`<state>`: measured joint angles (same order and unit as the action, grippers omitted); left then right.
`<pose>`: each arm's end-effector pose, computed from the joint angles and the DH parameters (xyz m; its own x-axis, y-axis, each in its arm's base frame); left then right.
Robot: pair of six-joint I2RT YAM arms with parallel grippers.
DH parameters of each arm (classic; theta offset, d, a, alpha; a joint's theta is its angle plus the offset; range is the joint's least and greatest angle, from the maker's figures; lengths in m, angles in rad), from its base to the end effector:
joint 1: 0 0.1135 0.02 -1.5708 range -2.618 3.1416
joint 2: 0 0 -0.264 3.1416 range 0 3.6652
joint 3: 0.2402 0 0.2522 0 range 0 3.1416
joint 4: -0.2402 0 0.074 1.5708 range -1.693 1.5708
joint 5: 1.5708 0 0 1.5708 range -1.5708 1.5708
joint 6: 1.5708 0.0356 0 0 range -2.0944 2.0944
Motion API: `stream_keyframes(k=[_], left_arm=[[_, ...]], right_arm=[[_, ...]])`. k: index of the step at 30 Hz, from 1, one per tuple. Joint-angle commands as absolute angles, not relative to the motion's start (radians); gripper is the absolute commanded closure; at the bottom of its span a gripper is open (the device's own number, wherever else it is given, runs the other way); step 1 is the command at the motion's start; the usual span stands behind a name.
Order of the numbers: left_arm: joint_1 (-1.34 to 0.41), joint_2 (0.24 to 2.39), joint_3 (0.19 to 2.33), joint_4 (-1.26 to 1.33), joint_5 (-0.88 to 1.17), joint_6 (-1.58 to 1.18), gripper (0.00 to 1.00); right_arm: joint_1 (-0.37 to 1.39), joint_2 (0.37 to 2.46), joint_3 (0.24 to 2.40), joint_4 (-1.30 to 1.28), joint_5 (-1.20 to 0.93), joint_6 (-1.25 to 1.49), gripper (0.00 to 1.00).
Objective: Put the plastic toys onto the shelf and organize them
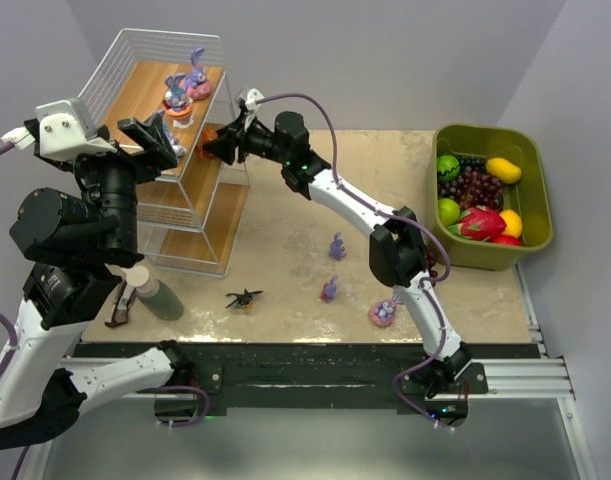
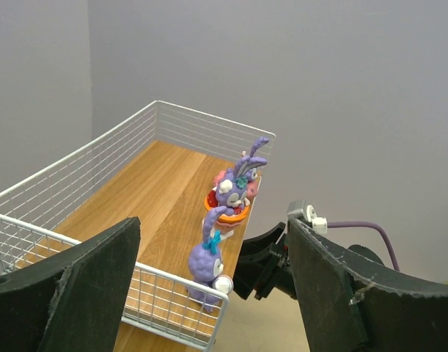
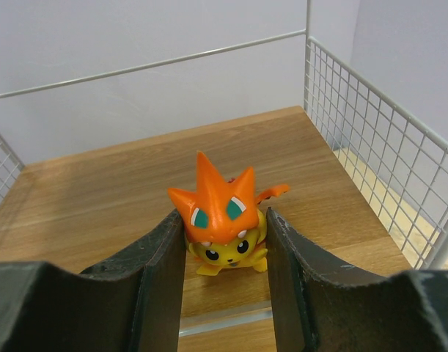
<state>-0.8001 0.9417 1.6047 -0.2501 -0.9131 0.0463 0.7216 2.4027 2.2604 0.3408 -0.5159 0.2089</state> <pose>0.0958 -0.0582 0.5634 0.2762 -0.2438 -0.9297 -0.0793 0.9582 -0.2748 0.4156 0.3891 0.3366 -0.0496 0.1966 -0.9792 -0.9480 0.2993 0.1081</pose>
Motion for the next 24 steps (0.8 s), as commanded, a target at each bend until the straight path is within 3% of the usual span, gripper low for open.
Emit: stream_keyframes(k=[1, 7, 24], left_arm=[[-0.802, 0.934, 1.598, -0.229, -0.930, 0.048, 0.15], [-0.802, 0.931, 1.595, -0.229, -0.931, 0.051, 0.15], [-0.802, 0.922, 1.585, -0.232, -0.942, 0.054, 0.15]], right_arm=[[0.722, 2.391, 2.312, 0.396, -0.518, 0.216, 1.00], [0.721, 2.398, 2.315, 0.390, -0.514, 0.218, 1.00], [0.724, 2.413, 2.341, 0.334, -0.474, 0.187, 0.87]])
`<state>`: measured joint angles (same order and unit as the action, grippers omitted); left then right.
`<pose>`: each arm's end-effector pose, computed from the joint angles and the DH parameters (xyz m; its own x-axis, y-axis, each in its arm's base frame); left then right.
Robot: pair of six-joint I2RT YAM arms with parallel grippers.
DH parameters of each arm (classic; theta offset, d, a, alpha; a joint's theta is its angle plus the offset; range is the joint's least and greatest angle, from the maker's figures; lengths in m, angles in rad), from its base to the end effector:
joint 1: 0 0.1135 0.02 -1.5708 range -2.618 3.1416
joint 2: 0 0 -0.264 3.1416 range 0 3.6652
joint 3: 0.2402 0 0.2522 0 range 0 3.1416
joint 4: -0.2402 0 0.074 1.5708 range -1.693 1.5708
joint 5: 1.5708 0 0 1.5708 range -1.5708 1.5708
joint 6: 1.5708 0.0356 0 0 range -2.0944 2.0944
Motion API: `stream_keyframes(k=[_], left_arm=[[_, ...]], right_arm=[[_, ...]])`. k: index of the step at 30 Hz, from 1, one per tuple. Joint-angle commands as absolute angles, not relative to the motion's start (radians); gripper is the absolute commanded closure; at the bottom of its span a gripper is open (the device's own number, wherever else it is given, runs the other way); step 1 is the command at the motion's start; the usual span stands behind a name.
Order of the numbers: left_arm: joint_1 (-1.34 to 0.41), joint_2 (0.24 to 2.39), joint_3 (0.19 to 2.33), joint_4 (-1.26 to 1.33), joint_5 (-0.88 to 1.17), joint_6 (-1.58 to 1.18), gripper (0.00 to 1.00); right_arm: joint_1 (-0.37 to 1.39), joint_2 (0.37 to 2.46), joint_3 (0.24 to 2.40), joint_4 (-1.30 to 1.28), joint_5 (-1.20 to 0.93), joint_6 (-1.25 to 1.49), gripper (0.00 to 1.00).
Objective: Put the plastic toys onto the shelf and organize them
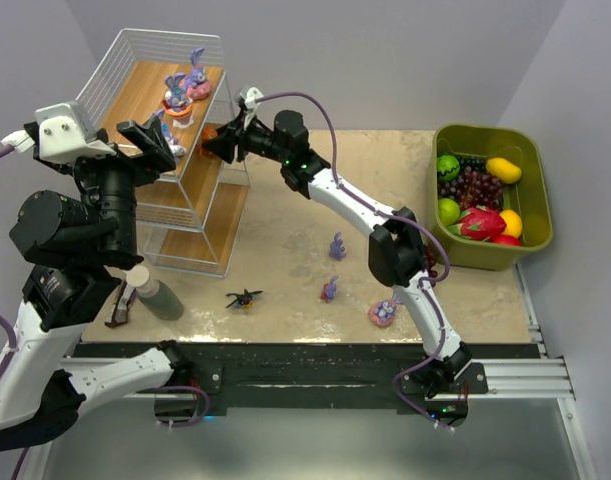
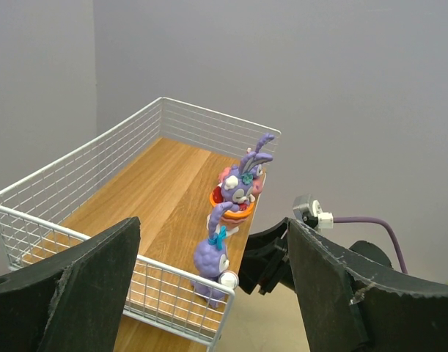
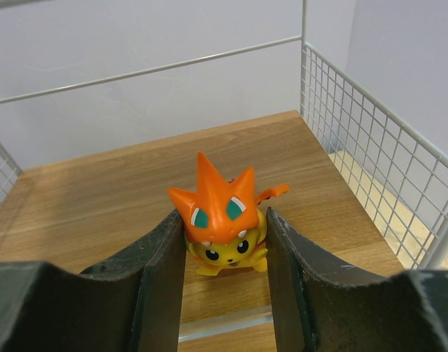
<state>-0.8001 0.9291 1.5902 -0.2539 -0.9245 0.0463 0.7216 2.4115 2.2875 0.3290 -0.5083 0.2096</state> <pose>0.0943 -0.0563 0.5605 0.2720 -0.2401 -0.9319 -0.0913 0.9576 -0.2733 0.4166 0.3896 0.3402 -0.0450 0.2025 -0.9782 -0.9461 0.3056 0.1068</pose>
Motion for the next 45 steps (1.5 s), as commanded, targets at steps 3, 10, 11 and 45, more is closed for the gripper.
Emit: stream_keyframes(k=[3, 10, 11, 45], left_arm=[[-0.802, 0.919, 1.583, -0.230, -0.943, 0.055, 0.15], [-0.802, 0.919, 1.583, -0.230, -0.945, 0.060, 0.15], [-0.802, 0.919, 1.582, -0.230, -0.946, 0.060, 0.15], [-0.804, 0.904, 1.552, -0.207, -0.963, 0.083, 0.14]], right_arm=[[0.724, 2.414, 2.338, 0.334, -0.474, 0.186, 0.86], [0.733, 2.421, 2.335, 0.342, -0.468, 0.184, 0.84], [0.733, 2.422, 2.336, 0.342, -0.466, 0.184, 0.83], [0.735, 2.399, 2.296, 0.382, -0.449, 0.178, 0.34]])
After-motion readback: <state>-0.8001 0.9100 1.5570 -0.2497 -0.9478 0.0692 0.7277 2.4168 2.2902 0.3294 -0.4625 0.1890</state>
